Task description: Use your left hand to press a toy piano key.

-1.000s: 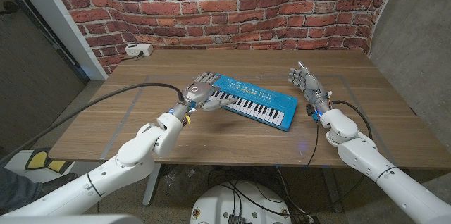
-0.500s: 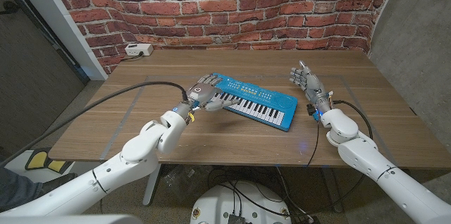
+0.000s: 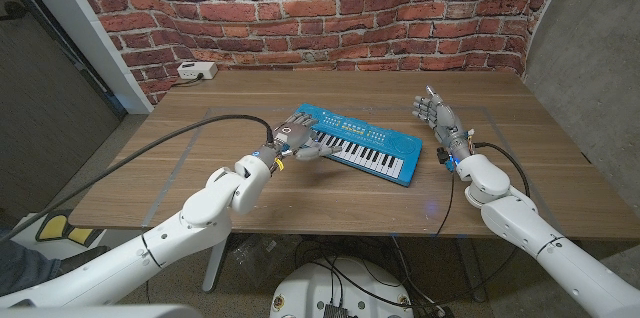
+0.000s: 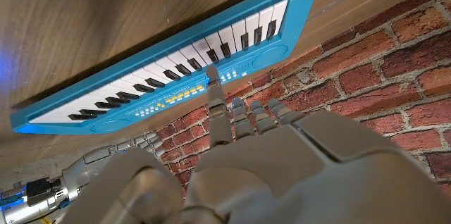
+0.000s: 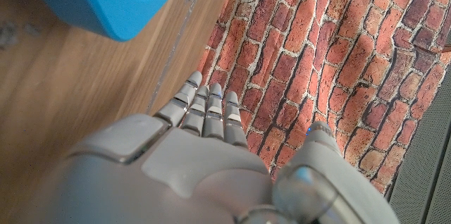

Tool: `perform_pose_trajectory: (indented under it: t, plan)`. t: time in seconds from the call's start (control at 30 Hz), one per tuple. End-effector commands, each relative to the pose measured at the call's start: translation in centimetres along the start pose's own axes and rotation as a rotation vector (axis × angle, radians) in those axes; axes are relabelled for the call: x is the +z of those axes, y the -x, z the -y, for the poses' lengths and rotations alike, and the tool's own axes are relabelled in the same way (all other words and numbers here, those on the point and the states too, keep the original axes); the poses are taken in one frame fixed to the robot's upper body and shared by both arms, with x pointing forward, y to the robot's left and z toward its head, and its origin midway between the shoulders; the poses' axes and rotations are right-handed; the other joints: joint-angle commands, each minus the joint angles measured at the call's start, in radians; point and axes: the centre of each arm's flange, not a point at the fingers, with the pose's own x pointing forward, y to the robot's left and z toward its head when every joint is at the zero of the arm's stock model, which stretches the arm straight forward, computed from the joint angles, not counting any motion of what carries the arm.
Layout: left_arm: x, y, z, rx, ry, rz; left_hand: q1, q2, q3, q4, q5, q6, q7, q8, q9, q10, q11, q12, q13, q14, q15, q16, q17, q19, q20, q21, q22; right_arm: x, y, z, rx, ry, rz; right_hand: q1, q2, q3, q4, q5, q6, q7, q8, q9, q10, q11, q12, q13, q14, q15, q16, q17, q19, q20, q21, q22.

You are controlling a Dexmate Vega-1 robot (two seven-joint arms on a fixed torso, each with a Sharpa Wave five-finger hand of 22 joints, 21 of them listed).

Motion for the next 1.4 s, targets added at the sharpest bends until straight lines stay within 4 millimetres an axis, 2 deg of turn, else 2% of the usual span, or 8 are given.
perform_pose_trajectory:
  t: [0.03, 0.1, 0.2, 0.53, 1.4]
  plan:
    - [0.2, -0.6, 0.5, -0.045, 0.016, 0.019, 0.010, 0.003, 0.000, -0.002, 0.005, 0.010, -0.003, -0.001, 0.002, 0.010, 0.003, 0.005, 0.002, 0.005, -0.013, 0.004, -0.001, 0.004, -0.004, 0.009, 0.003, 0.0, -0.1, 0.0, 0.001, 0.003, -0.003, 0.007, 0.011, -0.001, -0.005, 0.005, 0.004, -0.001, 0.001, 0.004, 0.007, -0.002, -0.002, 0.003, 0.003, 0.005, -0.003, 0.002, 0.011, 0.003, -0.004, 0.004]
    - [0.2, -0.7, 0.7, -0.050, 0.025, 0.020, 0.014, 0.006, 0.000, -0.004, 0.006, 0.010, -0.002, -0.002, 0.002, 0.010, 0.002, 0.005, 0.002, 0.005, -0.014, 0.003, -0.001, 0.004, 0.010, 0.009, 0.003, 0.0, -0.1, -0.1, 0.001, 0.006, -0.001, 0.006, 0.011, -0.002, -0.005, 0.005, 0.004, -0.001, 0.001, 0.004, 0.007, -0.002, -0.001, 0.003, 0.003, 0.005, -0.003, 0.002, 0.011, 0.004, -0.004, 0.004]
    - [0.1, -0.7, 0.8, -0.049, 0.037, 0.024, 0.016, 0.007, 0.000, -0.005, 0.007, 0.008, -0.002, -0.004, 0.002, 0.010, 0.003, 0.005, 0.002, 0.007, -0.014, 0.004, -0.001, 0.004, 0.015, 0.010, 0.003, 0.0, -0.1, -0.2, -0.004, 0.000, -0.004, 0.006, 0.011, -0.002, -0.006, 0.005, 0.003, -0.001, 0.000, 0.004, 0.007, -0.002, -0.002, 0.003, 0.002, 0.005, -0.003, 0.002, 0.011, 0.004, -0.005, 0.004]
    - [0.0, -0.5, 1.1, -0.046, 0.060, 0.028, 0.027, 0.015, 0.001, -0.008, 0.008, -0.002, -0.023, -0.011, 0.002, 0.014, 0.002, 0.006, 0.002, 0.012, -0.012, 0.004, -0.001, 0.006, 0.018, 0.011, 0.004, 0.0, 0.0, -0.4, -0.007, 0.001, -0.005, 0.006, 0.012, -0.002, -0.006, 0.005, 0.004, 0.000, 0.000, 0.004, 0.007, -0.002, -0.002, 0.004, 0.002, 0.006, -0.003, 0.002, 0.012, 0.005, -0.009, 0.004]
    - [0.3, -0.5, 1.7, -0.062, 0.080, 0.037, 0.043, 0.025, 0.002, -0.014, 0.010, 0.000, -0.028, -0.014, 0.002, 0.013, -0.006, 0.005, 0.002, 0.014, -0.013, 0.003, -0.001, 0.005, 0.028, 0.011, 0.004, -0.1, 0.2, -0.9, -0.004, -0.004, 0.000, 0.005, 0.012, -0.004, -0.008, 0.005, 0.004, -0.002, -0.001, 0.004, 0.007, -0.002, -0.002, 0.004, 0.003, 0.007, -0.003, 0.002, 0.014, 0.008, -0.017, 0.005]
